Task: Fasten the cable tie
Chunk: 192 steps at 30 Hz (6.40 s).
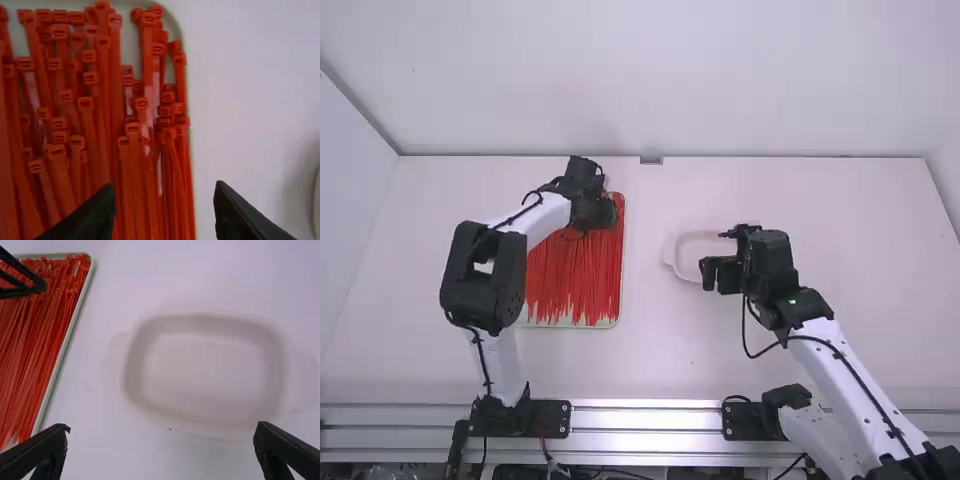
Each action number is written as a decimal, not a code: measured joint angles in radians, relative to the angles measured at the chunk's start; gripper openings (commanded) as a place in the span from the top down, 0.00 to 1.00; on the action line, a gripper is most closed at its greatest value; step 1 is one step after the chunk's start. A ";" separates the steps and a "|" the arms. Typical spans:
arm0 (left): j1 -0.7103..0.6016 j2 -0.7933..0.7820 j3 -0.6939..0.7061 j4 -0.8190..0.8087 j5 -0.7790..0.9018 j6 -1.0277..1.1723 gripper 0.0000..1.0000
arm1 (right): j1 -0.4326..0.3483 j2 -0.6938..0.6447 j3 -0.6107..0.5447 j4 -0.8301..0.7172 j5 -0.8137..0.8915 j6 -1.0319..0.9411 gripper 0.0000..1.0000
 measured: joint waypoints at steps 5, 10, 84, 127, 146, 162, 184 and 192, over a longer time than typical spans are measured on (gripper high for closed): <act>-0.052 0.000 0.000 -0.005 -0.085 -0.029 0.53 | -0.004 0.000 0.000 -0.002 0.000 0.001 0.01; -0.060 0.000 0.000 -0.009 -0.129 -0.044 0.58 | 0.013 0.000 0.000 0.000 0.001 0.000 0.00; -0.057 0.051 -0.095 0.226 -0.177 -0.049 0.59 | 0.023 0.000 0.000 -0.002 -0.003 0.000 0.00; -0.057 0.076 -0.060 0.195 -0.200 -0.071 0.71 | 0.020 0.000 0.000 -0.001 -0.003 0.000 0.00; -0.061 0.076 -0.004 0.120 -0.207 -0.071 0.72 | 0.020 0.000 0.000 -0.001 -0.003 0.000 0.00; -0.066 0.076 -0.003 0.129 -0.195 -0.087 0.78 | 0.020 0.000 0.000 -0.002 -0.003 0.000 0.00; -0.088 0.076 -0.043 0.180 -0.195 -0.101 0.78 | 0.020 0.000 0.000 -0.002 -0.003 0.000 0.00; -0.097 0.076 -0.043 0.180 -0.195 -0.101 0.79 | 0.020 0.000 0.000 -0.002 -0.003 0.000 0.00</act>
